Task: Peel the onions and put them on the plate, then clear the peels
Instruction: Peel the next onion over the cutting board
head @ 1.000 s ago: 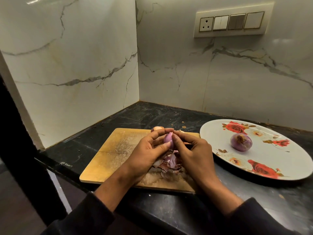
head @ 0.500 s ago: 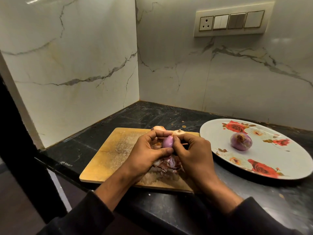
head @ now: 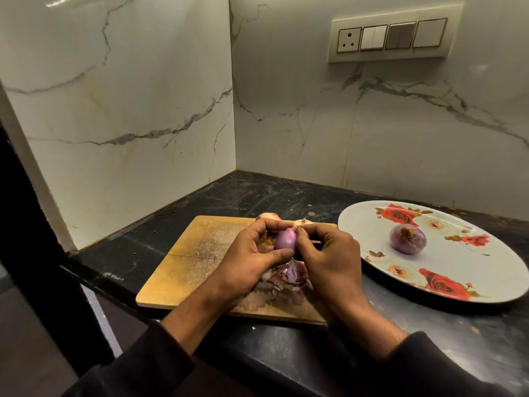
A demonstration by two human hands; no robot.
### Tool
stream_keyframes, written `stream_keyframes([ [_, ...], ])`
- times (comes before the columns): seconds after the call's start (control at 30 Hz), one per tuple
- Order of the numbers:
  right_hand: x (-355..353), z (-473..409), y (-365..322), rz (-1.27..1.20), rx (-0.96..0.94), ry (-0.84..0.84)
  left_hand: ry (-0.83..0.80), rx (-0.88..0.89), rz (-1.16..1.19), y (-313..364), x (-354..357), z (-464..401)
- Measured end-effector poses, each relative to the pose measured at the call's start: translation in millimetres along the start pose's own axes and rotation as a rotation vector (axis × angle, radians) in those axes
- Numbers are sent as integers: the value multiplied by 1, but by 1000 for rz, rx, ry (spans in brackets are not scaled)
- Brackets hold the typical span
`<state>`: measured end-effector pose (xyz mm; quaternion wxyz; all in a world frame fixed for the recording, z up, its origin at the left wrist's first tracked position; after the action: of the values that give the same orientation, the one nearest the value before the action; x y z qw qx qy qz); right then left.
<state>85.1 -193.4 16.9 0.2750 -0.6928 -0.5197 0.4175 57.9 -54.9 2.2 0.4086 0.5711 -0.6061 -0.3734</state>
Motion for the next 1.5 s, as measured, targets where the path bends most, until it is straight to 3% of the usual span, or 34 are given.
stream_keyframes([
  [0.6, -2, -2, 8, 10, 55, 60, -12, 19, -37, -2, -1, -2],
  [0.73, -3, -5, 12, -1, 57, 66, -51, -55, 41, -8, 2, -1],
  [1.5, 0, -5, 21, -82, 134, 59, 92, -28, 98, -10, -8, -6],
])
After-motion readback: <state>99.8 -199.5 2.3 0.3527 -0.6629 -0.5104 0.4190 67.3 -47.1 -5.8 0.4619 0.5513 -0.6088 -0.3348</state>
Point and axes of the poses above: each hand's wrist, its own z-axis away from the middle knuckle, its own x-axis out of the palm, y = z × x, the point moved 7 cm from there along -z, towards the middle knuckle, and after that the axes turned 5 degrees about x, right-handed, at the moved point
